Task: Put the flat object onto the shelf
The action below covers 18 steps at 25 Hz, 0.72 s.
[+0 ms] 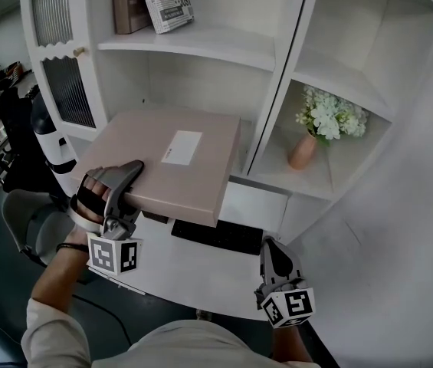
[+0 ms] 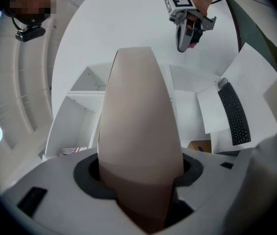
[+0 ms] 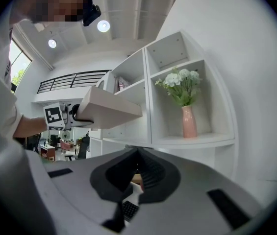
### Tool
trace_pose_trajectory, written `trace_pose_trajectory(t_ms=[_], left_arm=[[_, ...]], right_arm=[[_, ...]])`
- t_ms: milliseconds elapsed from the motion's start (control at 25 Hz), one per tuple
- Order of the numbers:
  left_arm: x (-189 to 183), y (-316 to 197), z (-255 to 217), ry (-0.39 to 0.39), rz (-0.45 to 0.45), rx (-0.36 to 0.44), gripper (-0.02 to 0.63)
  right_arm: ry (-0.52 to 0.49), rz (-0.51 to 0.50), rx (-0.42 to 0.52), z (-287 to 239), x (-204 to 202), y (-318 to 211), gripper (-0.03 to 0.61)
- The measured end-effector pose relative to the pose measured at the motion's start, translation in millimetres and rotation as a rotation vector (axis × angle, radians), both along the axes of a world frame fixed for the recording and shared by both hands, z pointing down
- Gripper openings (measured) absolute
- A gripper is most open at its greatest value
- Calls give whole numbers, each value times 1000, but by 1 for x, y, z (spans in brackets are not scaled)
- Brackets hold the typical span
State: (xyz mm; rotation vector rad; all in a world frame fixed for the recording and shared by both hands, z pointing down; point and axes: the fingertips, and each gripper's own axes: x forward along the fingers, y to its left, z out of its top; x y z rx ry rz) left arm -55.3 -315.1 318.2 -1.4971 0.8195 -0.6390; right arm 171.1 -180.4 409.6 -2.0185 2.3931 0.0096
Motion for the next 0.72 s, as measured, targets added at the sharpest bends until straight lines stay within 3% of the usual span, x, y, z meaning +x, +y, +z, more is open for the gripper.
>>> trace_pose_trajectory(t_ms=[320, 720], left_arm=[[15, -38, 26, -88, 9, -27, 275], [37, -67, 51, -145, 24, -61, 275]], right_arm=[[-7, 35, -13, 5, 15, 0, 3], [-13, 72, -24, 11, 30, -2, 3]])
